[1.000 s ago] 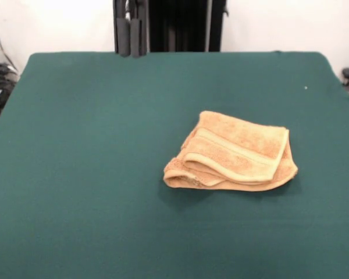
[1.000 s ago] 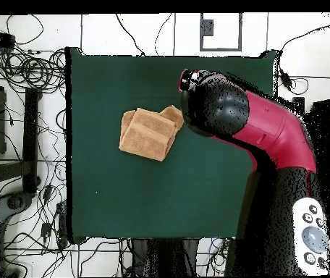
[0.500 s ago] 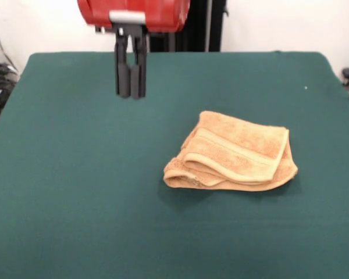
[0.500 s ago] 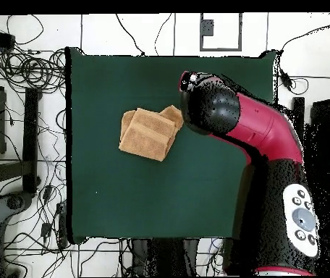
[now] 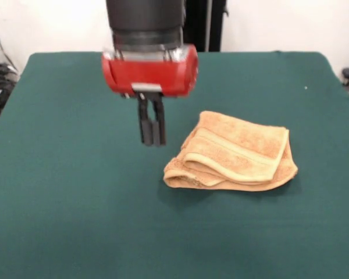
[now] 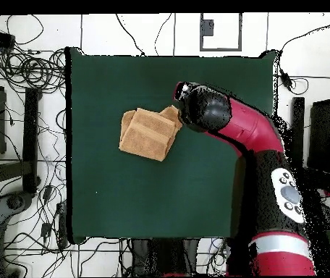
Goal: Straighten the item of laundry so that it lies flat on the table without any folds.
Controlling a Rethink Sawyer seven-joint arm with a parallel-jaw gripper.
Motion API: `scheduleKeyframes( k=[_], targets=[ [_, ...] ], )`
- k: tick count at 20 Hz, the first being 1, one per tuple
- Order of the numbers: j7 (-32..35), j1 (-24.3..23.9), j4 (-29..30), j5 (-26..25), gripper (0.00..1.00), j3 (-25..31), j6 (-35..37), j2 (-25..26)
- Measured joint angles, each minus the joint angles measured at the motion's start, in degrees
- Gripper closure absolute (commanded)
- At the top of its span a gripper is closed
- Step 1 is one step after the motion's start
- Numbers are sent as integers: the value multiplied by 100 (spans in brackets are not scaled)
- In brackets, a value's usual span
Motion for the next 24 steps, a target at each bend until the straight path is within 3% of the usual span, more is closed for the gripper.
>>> scheduleKeyframes(
  k=[7,8,24],
  targets=[
    [0,-165,39,11,100,345,-2,546],
    [0,-189,100,8,0,398,-4,675],
    [0,-147,291,-6,0,403,-290,789]
  ],
)
